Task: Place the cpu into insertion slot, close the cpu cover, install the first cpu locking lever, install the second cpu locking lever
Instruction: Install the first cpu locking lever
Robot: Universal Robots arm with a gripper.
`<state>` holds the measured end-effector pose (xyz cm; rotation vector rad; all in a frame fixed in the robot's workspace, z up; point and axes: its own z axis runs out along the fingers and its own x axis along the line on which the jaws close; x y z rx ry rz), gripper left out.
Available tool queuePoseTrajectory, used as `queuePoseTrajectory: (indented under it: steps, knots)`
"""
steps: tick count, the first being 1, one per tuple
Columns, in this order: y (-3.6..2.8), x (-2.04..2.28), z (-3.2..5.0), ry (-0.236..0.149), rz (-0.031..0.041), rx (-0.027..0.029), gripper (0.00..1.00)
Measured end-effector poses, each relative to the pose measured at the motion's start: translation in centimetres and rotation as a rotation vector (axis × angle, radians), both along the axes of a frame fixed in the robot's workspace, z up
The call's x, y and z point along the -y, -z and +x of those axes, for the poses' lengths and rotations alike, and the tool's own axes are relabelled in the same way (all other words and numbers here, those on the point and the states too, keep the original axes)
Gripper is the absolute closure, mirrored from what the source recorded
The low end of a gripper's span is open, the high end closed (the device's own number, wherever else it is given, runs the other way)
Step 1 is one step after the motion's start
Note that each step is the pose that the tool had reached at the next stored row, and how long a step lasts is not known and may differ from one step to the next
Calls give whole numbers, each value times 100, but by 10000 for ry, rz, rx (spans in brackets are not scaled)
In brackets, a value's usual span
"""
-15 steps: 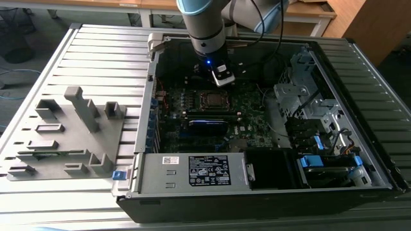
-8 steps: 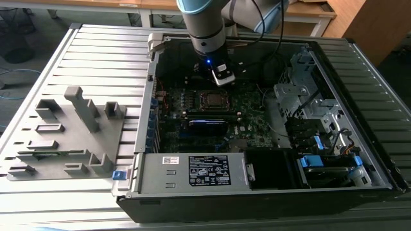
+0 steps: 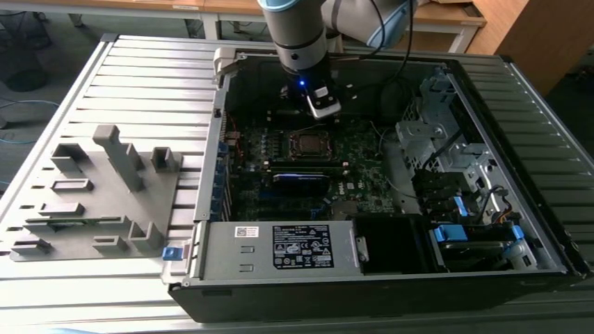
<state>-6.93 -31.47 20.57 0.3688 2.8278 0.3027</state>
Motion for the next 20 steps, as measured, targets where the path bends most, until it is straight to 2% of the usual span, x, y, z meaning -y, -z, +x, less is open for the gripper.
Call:
queuePoseTrajectory:
  steps: [7,11,15,20]
  knots:
    - [-5,-7,-2,17,-1,-1,89]
    - [-11,-19,-4,35,29,-1,89]
    - [-47,-22,-4,65,73,1,89]
    - [-88,-22,-4,81,80,0,89]
